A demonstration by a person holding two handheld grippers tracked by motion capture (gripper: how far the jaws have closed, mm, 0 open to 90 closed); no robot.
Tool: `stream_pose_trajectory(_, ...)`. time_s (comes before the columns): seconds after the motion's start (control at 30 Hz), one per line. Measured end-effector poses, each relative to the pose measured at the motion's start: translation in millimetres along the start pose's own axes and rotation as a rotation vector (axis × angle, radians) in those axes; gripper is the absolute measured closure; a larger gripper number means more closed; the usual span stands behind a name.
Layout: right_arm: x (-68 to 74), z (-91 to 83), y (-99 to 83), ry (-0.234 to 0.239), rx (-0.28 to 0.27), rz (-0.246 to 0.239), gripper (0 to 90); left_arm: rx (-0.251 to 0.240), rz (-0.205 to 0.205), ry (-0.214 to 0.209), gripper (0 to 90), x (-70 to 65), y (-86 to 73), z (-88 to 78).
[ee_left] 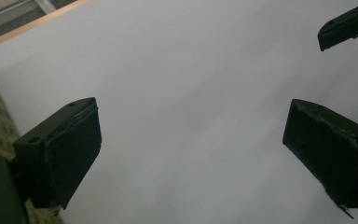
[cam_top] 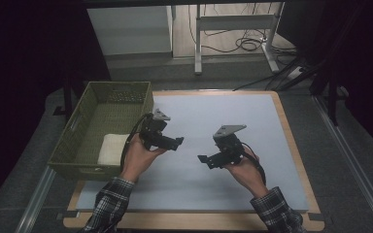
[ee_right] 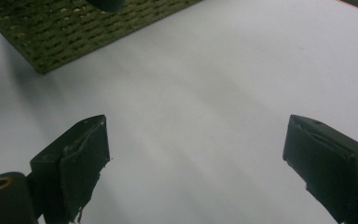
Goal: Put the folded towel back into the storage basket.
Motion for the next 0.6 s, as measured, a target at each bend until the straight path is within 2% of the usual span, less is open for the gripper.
stream_pose_trajectory(0.2,-11.2,-11.2,-16.4,-0.031,0.008,0.006,7.1,-0.004,0.005,-0.03,4.7,-12.7,-7.5,11.6)
stream_pose_trajectory(0.43,-18.6,-23.5,-31.8,-0.053,0.018,0.011,7.1,-0.017,0.016,-0.047,4.7,-25.2,-14.3,15.2)
stream_pose_trajectory(0.6,-22.0,-36.1,-45.0,-0.062,0.017,0.011,7.1,-0.012,0.045,-0.047,4.5,-36.9,-25.7,18.4)
Point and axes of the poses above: each handheld gripper's, and its own axes: z roughly forward along the jaws, y roughly out of its top, x roughly to its left, the point moved 2 cm from there along z, roughly forward along the jaws, and after that the axes turned 7 degrees about -y, right-handed, at the moved point
